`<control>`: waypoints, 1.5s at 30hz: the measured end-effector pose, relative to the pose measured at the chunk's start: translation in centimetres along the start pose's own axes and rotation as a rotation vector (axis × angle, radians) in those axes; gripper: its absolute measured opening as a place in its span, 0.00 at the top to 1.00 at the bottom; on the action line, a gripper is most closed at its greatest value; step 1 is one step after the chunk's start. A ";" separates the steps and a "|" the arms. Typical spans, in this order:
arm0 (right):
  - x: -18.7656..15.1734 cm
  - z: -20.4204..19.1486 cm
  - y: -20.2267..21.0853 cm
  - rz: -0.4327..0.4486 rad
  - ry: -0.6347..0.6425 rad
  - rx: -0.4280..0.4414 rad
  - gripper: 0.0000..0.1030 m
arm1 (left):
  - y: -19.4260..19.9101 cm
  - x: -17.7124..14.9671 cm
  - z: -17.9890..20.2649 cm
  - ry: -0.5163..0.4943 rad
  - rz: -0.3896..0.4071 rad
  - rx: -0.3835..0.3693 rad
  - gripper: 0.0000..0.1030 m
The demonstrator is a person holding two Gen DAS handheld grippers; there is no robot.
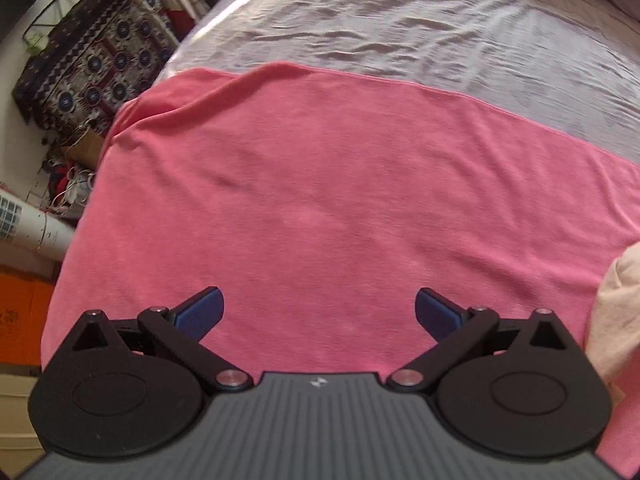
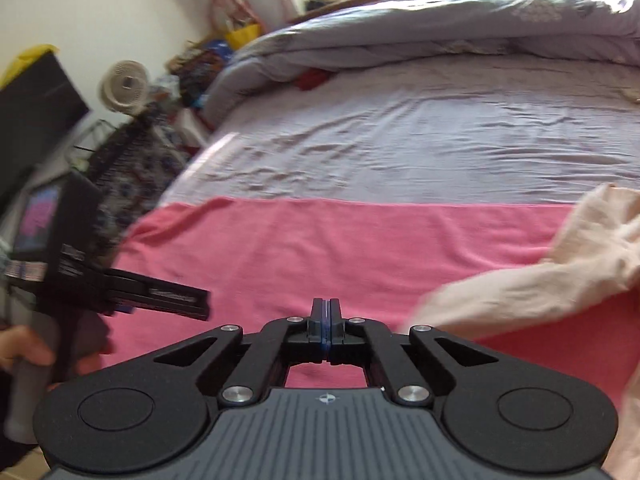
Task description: Fold clothes
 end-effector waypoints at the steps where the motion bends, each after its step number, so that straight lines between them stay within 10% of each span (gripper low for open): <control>1: -0.1 -2.3 -0.5 -0.008 0.042 0.041 0.98 | -0.1 -0.2 -2.1 0.021 0.000 0.017 0.01; 4: 0.2 -3.8 -1.8 0.029 -0.014 -0.030 0.90 | -0.5 -1.2 -6.6 0.053 -0.015 0.004 0.01; 6: -0.3 -0.7 -2.1 0.057 -0.133 -0.152 0.57 | -0.7 -1.8 -7.0 0.016 -0.002 -0.030 0.01; 8: -1.2 4.3 -0.2 0.108 -0.277 -0.258 0.30 | -0.1 -2.3 -4.8 -0.070 0.033 -0.055 0.01; 12: -2.9 14.2 5.0 0.215 -0.539 -0.470 0.21 | 2.0 -2.0 4.7 -0.265 0.131 -0.178 0.01; 17: -2.7 22.6 10.9 0.344 -0.168 -1.011 0.07 | 4.6 -1.2 20.2 -0.512 0.245 -0.253 0.01; 20: -2.8 26.9 10.9 0.285 0.116 -1.047 0.00 | 4.6 -1.3 27.0 -0.614 0.306 -0.185 0.01; 24: -2.8 32.0 9.7 0.136 0.089 -0.897 0.01 | 3.2 -1.0 32.5 -0.694 0.339 -0.114 0.01; 34: -5.0 33.3 7.3 0.094 -0.006 -0.675 0.01 | -0.1 -0.8 39.5 -0.791 0.306 -0.296 0.10; 40: -4.8 33.3 5.6 0.066 -0.041 -0.680 0.78 | 0.3 -0.1 39.3 -0.754 0.296 -0.393 0.59; 41: -4.5 33.3 6.0 0.067 -0.071 -0.670 0.94 | 0.4 0.1 39.1 -0.744 0.296 -0.388 0.91; 45: -3.3 33.0 7.5 0.060 -0.202 -0.594 0.95 | 0.7 1.5 37.7 -0.673 0.286 -0.420 0.98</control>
Point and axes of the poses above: each gripper's, at about its wrist camera, not at the fingertips, and y roughly against the way its jaws point, z to its right, x to its top, the point moved 6 cm from there along -y, roughly the way its jaws point, and after that the axes turned 9 degrees about -y, right-handed, at the moved point
